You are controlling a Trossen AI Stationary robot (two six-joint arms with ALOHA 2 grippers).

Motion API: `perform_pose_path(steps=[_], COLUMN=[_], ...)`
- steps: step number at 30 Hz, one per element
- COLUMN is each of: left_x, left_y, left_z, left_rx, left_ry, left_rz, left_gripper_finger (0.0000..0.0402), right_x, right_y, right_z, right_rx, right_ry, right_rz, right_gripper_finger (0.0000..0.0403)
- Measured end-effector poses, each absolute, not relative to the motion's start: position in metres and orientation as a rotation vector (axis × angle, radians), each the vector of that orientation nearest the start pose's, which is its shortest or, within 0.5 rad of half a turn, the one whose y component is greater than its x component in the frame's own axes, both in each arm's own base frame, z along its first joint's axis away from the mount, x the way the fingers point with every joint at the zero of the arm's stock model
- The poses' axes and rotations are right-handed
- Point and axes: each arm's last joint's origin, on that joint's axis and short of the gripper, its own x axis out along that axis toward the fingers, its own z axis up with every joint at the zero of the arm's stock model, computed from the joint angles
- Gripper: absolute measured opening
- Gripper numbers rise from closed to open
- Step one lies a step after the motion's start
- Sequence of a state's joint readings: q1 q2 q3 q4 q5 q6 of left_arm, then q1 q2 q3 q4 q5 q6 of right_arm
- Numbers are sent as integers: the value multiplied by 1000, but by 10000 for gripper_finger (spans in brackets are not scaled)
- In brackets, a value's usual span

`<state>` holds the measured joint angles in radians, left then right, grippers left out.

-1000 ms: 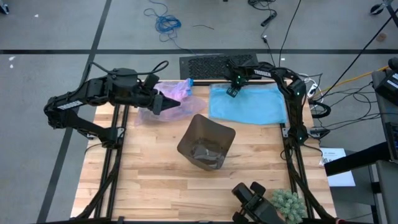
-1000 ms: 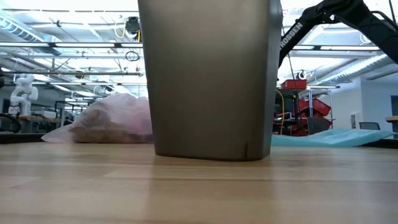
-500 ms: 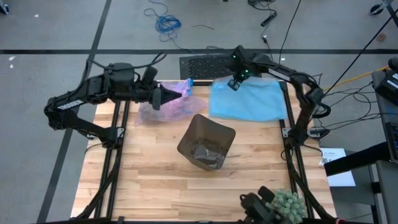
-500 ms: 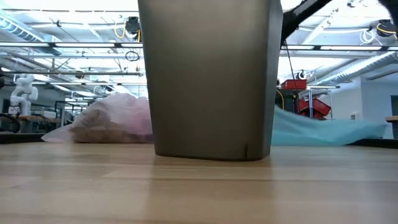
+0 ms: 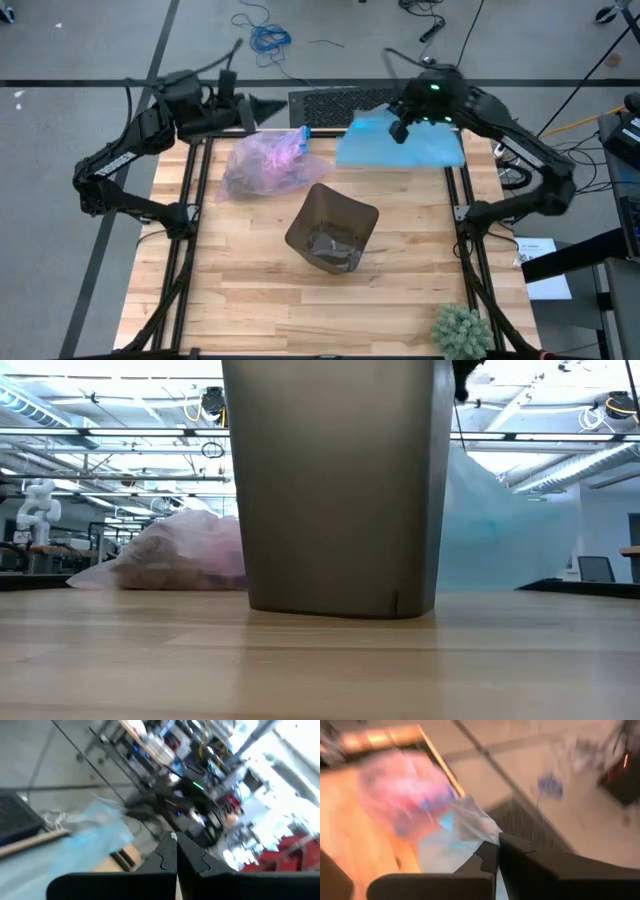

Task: Place trash/remove bag and relplace
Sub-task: Insert the new trash bag into the trash bin

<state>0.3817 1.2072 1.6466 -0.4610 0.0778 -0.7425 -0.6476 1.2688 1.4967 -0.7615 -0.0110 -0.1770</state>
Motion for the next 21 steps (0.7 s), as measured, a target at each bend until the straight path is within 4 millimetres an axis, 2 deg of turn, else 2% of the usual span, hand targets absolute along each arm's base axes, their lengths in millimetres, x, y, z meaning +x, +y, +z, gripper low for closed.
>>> perform_pose_path(steps=[5, 10, 16, 21], left_x=[195, 202, 224, 242], left_y=[99, 115, 131, 141], left_z=[511, 511, 499, 484], left_rx=[-712, -812, -966, -1038], left_ry=[-141, -160, -63, 64], left_rz=[296, 208, 34, -86], left_gripper_finger=[39, 105, 184, 212], right_x=[184, 176, 185, 199], right_y=[-109, -76, -56, -43], right_z=[462, 489, 494, 488], right_rx=[-162, -242, -263, -337], right_ry=[293, 56, -11, 27], right_rz=[-469, -356, -253, -164], right_gripper_finger=[0, 0, 0, 0])
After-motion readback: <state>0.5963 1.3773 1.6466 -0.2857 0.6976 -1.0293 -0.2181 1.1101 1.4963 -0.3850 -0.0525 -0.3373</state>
